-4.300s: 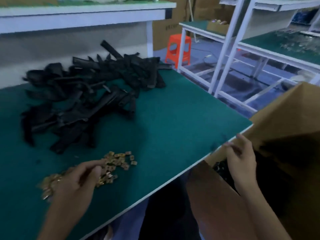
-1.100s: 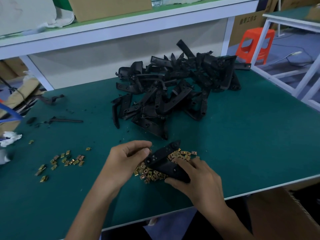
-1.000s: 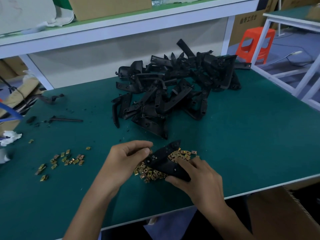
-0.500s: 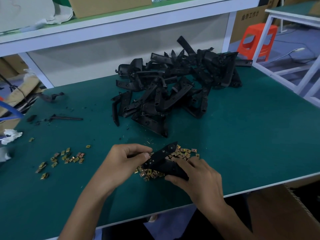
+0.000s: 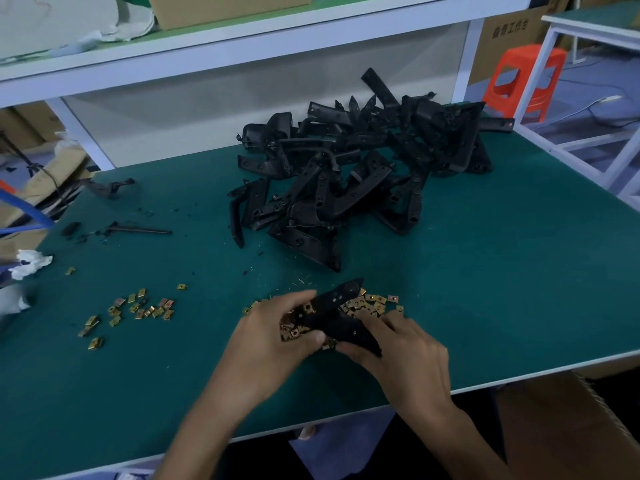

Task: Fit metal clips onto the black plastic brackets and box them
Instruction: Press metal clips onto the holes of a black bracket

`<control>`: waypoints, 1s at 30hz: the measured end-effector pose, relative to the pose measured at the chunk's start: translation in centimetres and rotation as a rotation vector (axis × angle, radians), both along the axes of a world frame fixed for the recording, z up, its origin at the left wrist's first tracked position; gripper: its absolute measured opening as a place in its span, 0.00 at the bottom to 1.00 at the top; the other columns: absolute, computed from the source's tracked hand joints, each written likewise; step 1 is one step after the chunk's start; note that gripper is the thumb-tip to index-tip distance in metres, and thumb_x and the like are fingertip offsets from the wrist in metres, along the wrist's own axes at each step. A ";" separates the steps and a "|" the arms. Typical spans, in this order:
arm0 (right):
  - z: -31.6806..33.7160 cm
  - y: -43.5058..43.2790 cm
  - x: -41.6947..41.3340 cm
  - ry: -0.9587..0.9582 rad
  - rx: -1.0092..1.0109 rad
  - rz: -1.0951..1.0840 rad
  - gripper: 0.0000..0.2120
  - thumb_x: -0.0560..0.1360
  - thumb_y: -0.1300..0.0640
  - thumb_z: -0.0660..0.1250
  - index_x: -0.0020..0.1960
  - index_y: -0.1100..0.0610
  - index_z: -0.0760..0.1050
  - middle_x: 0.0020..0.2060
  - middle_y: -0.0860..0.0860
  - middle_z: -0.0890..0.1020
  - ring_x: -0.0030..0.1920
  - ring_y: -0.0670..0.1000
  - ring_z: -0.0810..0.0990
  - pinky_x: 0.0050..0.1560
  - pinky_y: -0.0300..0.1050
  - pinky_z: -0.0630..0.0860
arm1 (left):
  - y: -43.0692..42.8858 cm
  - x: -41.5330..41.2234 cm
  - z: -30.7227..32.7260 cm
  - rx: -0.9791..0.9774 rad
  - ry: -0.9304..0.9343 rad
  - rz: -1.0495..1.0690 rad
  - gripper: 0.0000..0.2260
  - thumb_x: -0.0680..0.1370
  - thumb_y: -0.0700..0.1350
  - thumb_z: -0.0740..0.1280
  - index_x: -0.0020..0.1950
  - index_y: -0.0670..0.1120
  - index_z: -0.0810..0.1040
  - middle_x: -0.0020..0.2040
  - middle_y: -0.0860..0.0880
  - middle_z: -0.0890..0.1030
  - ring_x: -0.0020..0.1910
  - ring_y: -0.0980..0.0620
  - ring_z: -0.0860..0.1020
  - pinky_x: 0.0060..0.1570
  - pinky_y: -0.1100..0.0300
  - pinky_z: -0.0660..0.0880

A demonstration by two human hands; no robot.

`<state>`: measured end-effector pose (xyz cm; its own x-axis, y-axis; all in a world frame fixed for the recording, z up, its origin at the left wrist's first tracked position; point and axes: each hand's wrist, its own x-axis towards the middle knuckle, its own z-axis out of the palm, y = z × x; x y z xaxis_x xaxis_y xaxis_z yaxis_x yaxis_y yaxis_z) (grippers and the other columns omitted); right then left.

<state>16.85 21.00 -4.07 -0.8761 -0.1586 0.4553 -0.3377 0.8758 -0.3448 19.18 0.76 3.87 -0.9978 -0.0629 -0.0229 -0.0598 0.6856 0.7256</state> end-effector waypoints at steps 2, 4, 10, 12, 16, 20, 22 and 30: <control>0.2 0.0 0.0 -0.019 -0.020 -0.024 0.27 0.71 0.25 0.60 0.53 0.43 0.83 0.36 0.44 0.78 0.35 0.49 0.79 0.28 0.39 0.63 | 0.9 0.5 -1.0 -0.082 0.124 0.005 0.26 0.74 0.50 0.77 0.69 0.63 0.74 0.59 0.67 0.75 0.61 0.67 0.70 0.57 0.76 0.63; 0.3 -0.1 0.0 -0.031 -0.024 -0.027 0.26 0.72 0.26 0.58 0.53 0.43 0.82 0.37 0.44 0.78 0.36 0.48 0.80 0.29 0.39 0.62 | 1.3 0.5 -1.5 -0.111 0.227 0.054 0.23 0.74 0.50 0.76 0.67 0.60 0.76 0.59 0.65 0.74 0.61 0.64 0.69 0.58 0.76 0.62; 0.2 0.1 0.0 -0.043 -0.040 -0.047 0.26 0.71 0.26 0.60 0.52 0.44 0.83 0.37 0.45 0.78 0.36 0.50 0.80 0.29 0.39 0.62 | 1.2 -0.4 -1.5 -0.236 0.381 0.065 0.11 0.74 0.49 0.76 0.55 0.54 0.82 0.51 0.62 0.79 0.52 0.58 0.74 0.49 0.61 0.73; 0.4 0.0 0.0 -0.058 -0.083 -0.081 0.25 0.70 0.28 0.61 0.53 0.44 0.82 0.37 0.45 0.78 0.38 0.52 0.81 0.29 0.41 0.66 | 1.0 -0.8 -1.3 -0.154 0.393 0.023 0.09 0.76 0.53 0.74 0.56 0.57 0.82 0.52 0.64 0.80 0.55 0.60 0.75 0.53 0.69 0.70; 0.7 0.6 -0.2 -0.137 -0.346 -0.153 0.28 0.73 0.27 0.59 0.59 0.44 0.81 0.41 0.45 0.77 0.43 0.54 0.81 0.34 0.46 0.71 | -0.7 -2.6 -1.0 0.031 0.277 0.047 0.12 0.82 0.58 0.62 0.63 0.59 0.80 0.55 0.65 0.80 0.58 0.63 0.76 0.54 0.72 0.71; 0.8 0.8 -0.1 -0.159 -0.386 -0.142 0.27 0.74 0.30 0.60 0.61 0.46 0.81 0.40 0.43 0.73 0.42 0.53 0.80 0.35 0.45 0.68 | -1.9 -3.7 -3.0 -0.299 0.173 -0.041 0.11 0.83 0.48 0.64 0.63 0.50 0.82 0.57 0.53 0.81 0.59 0.50 0.74 0.60 0.59 0.69; 0.8 0.8 -0.1 -0.168 -0.386 -0.139 0.28 0.73 0.30 0.60 0.61 0.46 0.81 0.40 0.43 0.73 0.42 0.53 0.80 0.35 0.46 0.69 | -1.7 -3.9 -4.1 -0.395 0.115 -0.096 0.13 0.83 0.50 0.65 0.66 0.51 0.81 0.60 0.52 0.79 0.61 0.49 0.71 0.63 0.58 0.66; 0.6 0.8 -0.2 -0.179 -0.383 -0.141 0.26 0.73 0.29 0.60 0.61 0.44 0.80 0.41 0.44 0.76 0.43 0.52 0.80 0.36 0.47 0.70 | -0.2 -5.7 -5.0 -0.385 0.053 -0.044 0.15 0.83 0.56 0.62 0.66 0.56 0.80 0.65 0.54 0.75 0.67 0.51 0.63 0.66 0.57 0.60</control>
